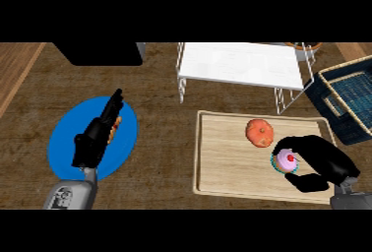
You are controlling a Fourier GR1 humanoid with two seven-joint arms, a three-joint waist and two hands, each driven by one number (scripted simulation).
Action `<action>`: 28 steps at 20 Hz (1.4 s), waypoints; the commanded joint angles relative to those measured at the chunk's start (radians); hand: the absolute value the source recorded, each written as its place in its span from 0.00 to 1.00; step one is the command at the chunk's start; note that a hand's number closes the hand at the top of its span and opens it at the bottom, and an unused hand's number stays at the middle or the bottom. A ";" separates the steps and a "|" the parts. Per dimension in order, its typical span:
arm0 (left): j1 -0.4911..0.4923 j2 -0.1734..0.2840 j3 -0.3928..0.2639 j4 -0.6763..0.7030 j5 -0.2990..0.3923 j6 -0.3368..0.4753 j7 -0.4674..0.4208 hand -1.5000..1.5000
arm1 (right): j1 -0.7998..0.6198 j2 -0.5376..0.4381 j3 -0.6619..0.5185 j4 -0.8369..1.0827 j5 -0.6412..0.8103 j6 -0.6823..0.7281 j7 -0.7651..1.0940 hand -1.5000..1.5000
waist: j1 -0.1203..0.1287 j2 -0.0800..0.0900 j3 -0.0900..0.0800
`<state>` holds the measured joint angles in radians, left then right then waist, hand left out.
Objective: Pick the cupcake from the tray and place it in the tiered shelf
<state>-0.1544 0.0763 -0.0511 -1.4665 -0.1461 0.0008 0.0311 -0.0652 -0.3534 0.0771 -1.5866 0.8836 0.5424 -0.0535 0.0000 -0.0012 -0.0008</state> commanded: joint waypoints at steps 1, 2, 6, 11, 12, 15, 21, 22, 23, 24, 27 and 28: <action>-0.031 -0.013 0.001 0.000 -0.029 0.031 0.024 0.50 | 0.018 -0.006 0.061 -0.001 0.080 -0.052 -0.043 1.00 | -0.001 0.001 0.001; -0.029 0.024 0.055 0.072 0.027 -0.024 -0.056 0.50 | -0.005 -0.039 0.041 0.087 0.092 -0.104 -0.118 1.00 | 0.000 0.002 0.001; -0.015 0.004 0.030 0.004 0.022 -0.028 0.014 0.50 | 0.016 -0.083 -0.051 -0.004 0.028 -0.046 -0.167 1.00 | -0.002 0.001 0.001; -0.033 0.017 0.021 0.009 0.008 -0.031 0.012 0.50 | -0.033 0.344 0.199 -0.016 0.168 -0.216 0.487 1.00 | 0.038 0.003 0.000; -0.042 -0.007 -0.009 0.004 -0.006 -0.023 0.008 0.50 | -0.047 0.346 0.216 -0.004 0.169 -0.241 0.532 1.00 | 0.046 0.005 0.000; -0.051 -0.013 -0.007 0.020 -0.001 -0.025 0.003 0.50 | -0.116 0.350 0.307 0.029 0.130 -0.365 0.722 1.00 | 0.070 0.012 0.001; -0.067 -0.006 -0.015 0.018 -0.002 -0.041 0.016 0.50 | -0.254 0.353 0.491 -0.011 0.015 -0.693 0.982 1.00 | 0.096 0.004 0.003; -0.067 -0.013 -0.010 0.043 0.005 -0.041 0.017 0.50 | -0.244 0.353 0.532 -0.035 0.010 -0.781 1.004 1.00 | 0.075 0.005 0.003; -0.067 -0.024 -0.024 0.040 -0.008 -0.031 0.005 0.50 | -0.285 0.353 0.552 -0.039 0.001 -0.832 1.041 1.00 | 0.082 0.005 0.002; -0.075 -0.011 -0.017 0.019 0.001 -0.043 0.030 0.50 | -0.333 0.353 0.585 -0.027 0.029 -0.873 1.094 1.00 | 0.092 0.001 0.002; -0.067 -0.028 -0.027 0.036 -0.019 -0.018 0.013 0.50 | -0.483 0.353 0.661 0.013 0.089 -0.959 1.248 1.00 | 0.082 0.001 -0.001; -0.084 -0.009 -0.011 0.044 -0.007 -0.036 0.019 0.50 | -0.502 0.353 0.695 -0.001 0.098 -0.999 1.285 1.00 | 0.079 0.000 -0.001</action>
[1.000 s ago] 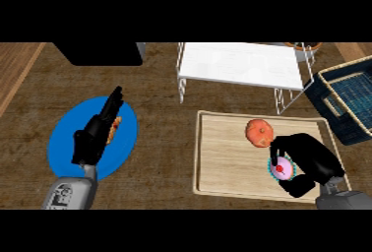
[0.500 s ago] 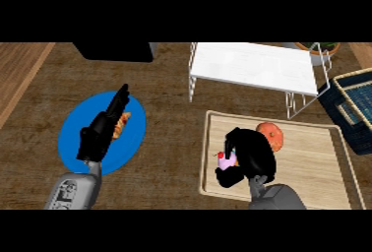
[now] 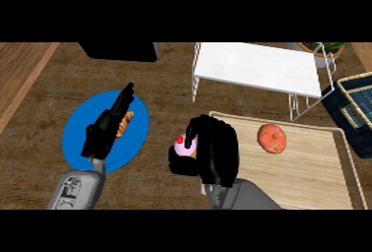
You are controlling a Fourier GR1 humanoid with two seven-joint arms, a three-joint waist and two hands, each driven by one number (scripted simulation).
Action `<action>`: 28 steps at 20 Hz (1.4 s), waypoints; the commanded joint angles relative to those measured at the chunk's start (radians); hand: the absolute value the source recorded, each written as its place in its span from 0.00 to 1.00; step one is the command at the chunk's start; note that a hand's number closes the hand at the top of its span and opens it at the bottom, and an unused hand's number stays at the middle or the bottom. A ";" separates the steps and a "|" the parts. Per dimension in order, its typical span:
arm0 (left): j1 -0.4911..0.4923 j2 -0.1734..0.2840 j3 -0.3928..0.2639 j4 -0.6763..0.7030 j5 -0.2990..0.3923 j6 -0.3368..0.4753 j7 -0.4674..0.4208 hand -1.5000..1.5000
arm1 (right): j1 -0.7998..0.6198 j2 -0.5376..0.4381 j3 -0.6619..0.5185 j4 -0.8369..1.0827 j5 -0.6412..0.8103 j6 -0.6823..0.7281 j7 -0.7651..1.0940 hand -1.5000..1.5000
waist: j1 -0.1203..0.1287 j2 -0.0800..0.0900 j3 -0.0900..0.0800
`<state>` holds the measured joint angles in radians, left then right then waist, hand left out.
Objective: Pick the cupcake from the tray and place it in the tiered shelf
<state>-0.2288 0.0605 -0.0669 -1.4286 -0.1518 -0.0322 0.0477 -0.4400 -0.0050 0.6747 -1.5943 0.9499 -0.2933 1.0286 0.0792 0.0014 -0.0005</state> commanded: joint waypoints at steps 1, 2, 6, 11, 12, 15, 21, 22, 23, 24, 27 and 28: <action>0.026 -0.003 -0.006 -0.006 -0.004 0.003 -0.007 0.50 | -0.163 0.005 0.088 0.008 0.043 -0.170 0.254 1.00 | -0.007 -0.005 -0.002; -0.011 -0.002 0.005 0.021 -0.013 0.015 -0.002 0.50 | -0.211 0.005 0.084 -0.003 0.061 -0.165 0.280 1.00 | -0.014 -0.005 -0.002; 0.048 0.017 0.020 0.000 0.006 0.000 -0.026 0.50 | -0.321 0.005 0.057 0.022 0.163 -0.082 0.408 1.00 | -0.020 -0.016 -0.004; 0.019 -0.005 0.005 0.025 -0.016 0.021 -0.018 0.50 | -0.501 0.004 -0.028 0.069 0.202 -0.006 0.457 1.00 | -0.042 -0.010 -0.003; 0.007 -0.013 0.012 0.048 -0.012 0.028 -0.026 0.50 | -0.534 0.004 -0.046 0.082 0.210 0.009 0.457 1.00 | -0.044 -0.009 -0.004; 0.025 0.005 0.027 0.034 0.002 0.015 -0.023 0.50 | -0.545 0.004 -0.083 0.109 0.289 0.020 0.458 1.00 | -0.055 -0.012 -0.003; 0.020 -0.005 0.025 0.037 -0.008 0.031 -0.047 0.50 | -0.714 0.004 -0.191 0.189 0.301 0.127 0.459 1.00 | -0.047 -0.007 -0.003; 0.028 -0.002 0.019 0.037 -0.013 0.027 -0.060 0.50 | -0.708 0.004 -0.197 0.209 0.302 0.107 0.459 1.00 | -0.052 -0.004 -0.002; 0.003 0.000 0.020 0.021 -0.009 0.023 -0.001 0.50 | -0.725 0.004 -0.211 0.212 0.310 0.103 0.459 1.00 | -0.049 -0.007 -0.002; 0.051 0.031 0.036 0.005 0.009 -0.004 -0.035 0.50 | -0.724 0.004 -0.236 0.227 0.330 0.105 0.459 1.00 | -0.045 -0.008 -0.002; 0.042 0.003 0.025 0.029 -0.006 0.021 -0.063 0.50 | -0.804 0.004 -0.254 0.305 0.349 0.121 0.459 1.00 | -0.043 -0.003 -0.003; 0.028 0.014 0.033 -0.001 0.004 0.013 -0.021 0.50 | -0.823 0.004 -0.331 0.284 0.341 0.176 0.414 1.00 | -0.060 -0.007 -0.001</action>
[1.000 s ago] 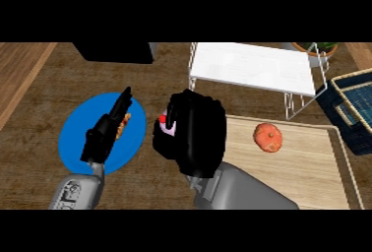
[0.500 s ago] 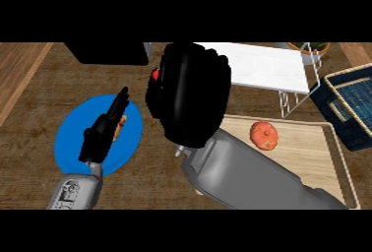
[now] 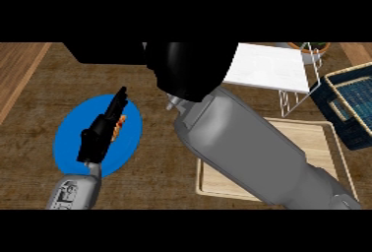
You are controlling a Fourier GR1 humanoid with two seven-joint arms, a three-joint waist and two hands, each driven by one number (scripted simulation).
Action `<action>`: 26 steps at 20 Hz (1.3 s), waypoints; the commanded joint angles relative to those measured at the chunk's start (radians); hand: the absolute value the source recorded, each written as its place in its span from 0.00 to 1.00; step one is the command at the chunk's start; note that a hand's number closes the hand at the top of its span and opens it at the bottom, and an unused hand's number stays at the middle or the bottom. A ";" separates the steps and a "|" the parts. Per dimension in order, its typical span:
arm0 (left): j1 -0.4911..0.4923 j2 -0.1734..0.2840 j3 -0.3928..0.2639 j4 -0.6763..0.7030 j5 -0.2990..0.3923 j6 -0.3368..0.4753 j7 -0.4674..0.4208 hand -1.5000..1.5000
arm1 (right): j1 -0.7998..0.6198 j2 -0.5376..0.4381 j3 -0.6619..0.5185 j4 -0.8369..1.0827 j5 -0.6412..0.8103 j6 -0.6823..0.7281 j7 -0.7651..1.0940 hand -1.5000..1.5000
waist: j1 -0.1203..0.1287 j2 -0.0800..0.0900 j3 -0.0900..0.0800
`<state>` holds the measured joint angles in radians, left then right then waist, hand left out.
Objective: Pick the cupcake from the tray and place it in the tiered shelf
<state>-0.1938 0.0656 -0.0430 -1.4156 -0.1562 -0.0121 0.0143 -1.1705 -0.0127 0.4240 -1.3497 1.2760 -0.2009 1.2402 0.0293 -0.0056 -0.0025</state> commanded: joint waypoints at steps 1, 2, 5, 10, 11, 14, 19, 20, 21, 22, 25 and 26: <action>0.036 -0.020 -0.023 -0.030 -0.018 0.020 0.004 0.50 | -0.118 0.012 -0.074 0.036 0.041 0.074 0.216 1.00 | -0.007 -0.001 0.001; 0.008 -0.001 0.003 -0.023 -0.001 0.008 0.017 0.50 | -0.055 0.012 -0.086 0.018 0.040 0.071 0.189 1.00 | -0.021 0.000 0.002; 0.029 0.000 0.004 -0.012 -0.001 0.004 -0.004 0.50 | -0.105 0.012 -0.116 0.089 0.083 0.060 0.176 1.00 | -0.015 0.003 0.001; 0.003 0.005 0.020 0.019 0.012 -0.007 -0.008 0.50 | -0.158 0.012 -0.172 0.122 0.085 0.132 0.084 1.00 | -0.022 0.004 0.001; -0.008 -0.006 -0.004 -0.021 -0.013 0.012 0.034 0.50 | -0.137 0.012 -0.178 0.152 0.130 0.094 0.072 1.00 | -0.021 0.004 0.002; 0.015 -0.019 -0.007 -0.003 -0.019 0.023 -0.023 0.50 | -0.162 0.012 -0.220 0.222 0.164 0.064 0.019 1.00 | -0.019 0.006 0.002; 0.059 -0.013 -0.012 -0.016 -0.007 -0.001 -0.053 0.50 | -0.131 0.012 -0.266 0.342 0.249 -0.037 -0.029 1.00 | -0.012 0.010 0.001; 0.040 -0.003 0.000 -0.068 0.005 -0.003 0.028 0.50 | -0.157 -0.022 -0.311 0.370 0.227 -0.027 -0.094 1.00 | -0.011 0.009 0.002; 0.024 0.007 0.018 -0.025 0.004 -0.003 -0.021 0.50 | -0.165 -0.005 -0.284 0.370 0.251 0.000 -0.116 1.00 | -0.017 0.008 0.002; 0.001 0.012 0.023 -0.030 -0.001 0.002 0.038 0.50 | -0.126 0.005 -0.268 0.413 0.270 -0.062 -0.141 1.00 | -0.015 0.009 0.002; 0.020 -0.008 0.001 -0.007 -0.020 0.013 -0.019 0.50 | -0.122 0.005 -0.314 0.463 0.264 -0.188 -0.181 1.00 | -0.012 0.011 0.002; -0.029 0.032 0.026 -0.052 0.019 -0.039 0.071 0.50 | -0.152 -0.002 -0.339 0.506 0.253 -0.176 -0.202 1.00 | -0.009 0.011 0.002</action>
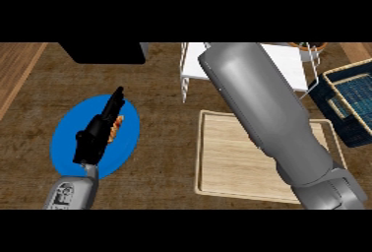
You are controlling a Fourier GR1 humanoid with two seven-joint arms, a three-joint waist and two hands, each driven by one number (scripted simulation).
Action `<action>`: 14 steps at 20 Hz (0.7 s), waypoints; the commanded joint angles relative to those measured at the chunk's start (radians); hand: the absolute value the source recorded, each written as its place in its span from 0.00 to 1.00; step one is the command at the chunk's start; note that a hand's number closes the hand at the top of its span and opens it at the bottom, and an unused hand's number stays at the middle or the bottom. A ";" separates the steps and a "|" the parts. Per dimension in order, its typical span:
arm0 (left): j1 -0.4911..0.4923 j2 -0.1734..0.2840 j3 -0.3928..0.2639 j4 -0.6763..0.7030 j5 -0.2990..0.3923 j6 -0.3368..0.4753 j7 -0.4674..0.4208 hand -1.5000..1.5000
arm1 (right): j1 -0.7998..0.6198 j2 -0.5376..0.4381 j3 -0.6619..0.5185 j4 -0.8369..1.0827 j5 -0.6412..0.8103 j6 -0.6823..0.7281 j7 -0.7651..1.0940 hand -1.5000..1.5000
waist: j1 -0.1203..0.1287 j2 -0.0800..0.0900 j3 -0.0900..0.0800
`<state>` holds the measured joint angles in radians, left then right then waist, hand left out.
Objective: Pick the cupcake from the tray and place it in the tiered shelf
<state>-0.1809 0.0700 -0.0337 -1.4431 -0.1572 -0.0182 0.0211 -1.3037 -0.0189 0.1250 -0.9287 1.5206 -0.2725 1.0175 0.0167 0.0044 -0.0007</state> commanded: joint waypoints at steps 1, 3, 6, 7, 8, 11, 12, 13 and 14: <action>0.032 0.007 0.004 0.032 -0.003 -0.007 -0.062 0.50 | 0.020 0.017 -0.028 0.086 0.038 -0.130 0.042 1.00 | 0.000 0.001 0.000; -0.032 -0.013 -0.013 -0.032 -0.005 0.004 0.048 0.50 | -0.038 -0.026 -0.105 0.115 0.009 -0.171 0.034 1.00 | 0.012 0.003 0.000; -0.053 0.012 0.029 0.032 0.018 -0.012 0.018 0.50 | 0.051 0.017 -0.122 -0.007 -0.078 -0.346 -0.043 1.00 | 0.000 0.005 0.001; -0.017 0.005 0.010 0.025 0.005 -0.010 -0.005 0.50 | 0.042 -0.022 -0.159 0.019 -0.097 -0.375 -0.080 1.00 | 0.005 0.005 0.001; 0.043 0.000 -0.014 -0.043 0.000 -0.011 0.008 0.50 | 0.075 -0.032 -0.170 0.031 -0.105 -0.417 -0.099 1.00 | 0.012 0.002 0.001; -0.035 -0.016 -0.001 0.026 -0.014 0.015 -0.002 0.50 | 0.004 -0.025 -0.198 0.121 -0.113 -0.438 -0.124 1.00 | 0.004 0.003 0.000; 0.005 0.010 0.013 0.011 -0.001 -0.005 -0.013 0.50 | 0.045 -0.043 -0.211 0.092 -0.171 -0.454 -0.190 1.00 | 0.002 0.002 0.001; -0.026 -0.007 0.007 0.014 0.000 0.001 0.016 0.50 | 0.077 0.000 -0.187 0.060 -0.126 -0.461 -0.137 1.00 | -0.006 -0.002 0.000; 0.001 0.022 0.022 -0.010 0.002 -0.011 0.017 0.50 | 0.062 -0.029 -0.206 0.110 -0.146 -0.482 -0.183 1.00 | 0.001 0.000 0.000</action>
<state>-0.1889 0.0716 -0.0266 -1.4423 -0.1579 -0.0205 0.0311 -1.2497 -0.0422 -0.0554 -0.8594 1.4011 -0.6564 0.8638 0.0182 0.0056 0.0000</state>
